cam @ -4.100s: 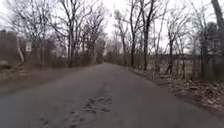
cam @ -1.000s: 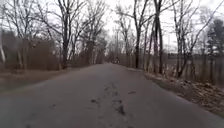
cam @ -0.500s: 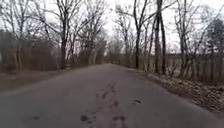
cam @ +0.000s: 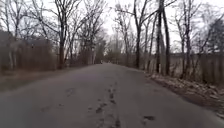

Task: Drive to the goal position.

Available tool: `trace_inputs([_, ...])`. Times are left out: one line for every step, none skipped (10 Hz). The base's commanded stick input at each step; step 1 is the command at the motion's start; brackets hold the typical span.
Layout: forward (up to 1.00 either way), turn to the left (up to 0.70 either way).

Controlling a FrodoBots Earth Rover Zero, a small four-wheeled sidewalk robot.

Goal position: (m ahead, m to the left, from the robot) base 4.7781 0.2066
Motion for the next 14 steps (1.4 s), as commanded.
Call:
trace_inputs([1.0, 0.0])
trace_inputs([1.0, 0.0])
trace_inputs([1.0, 0.0])
trace_inputs([1.0, 0.0])
trace_inputs([1.0, 0.0])
trace_inputs([1.0, 0.0])
trace_inputs([1.0, 0.0])
trace_inputs([1.0, 0.0])
trace_inputs([1.0, 0.0])
trace_inputs([1.0, 0.0])
trace_inputs([1.0, 0.0])
trace_inputs([1.0, 0.0])
trace_inputs([1.0, 0.0])
trace_inputs([1.0, 0.0])
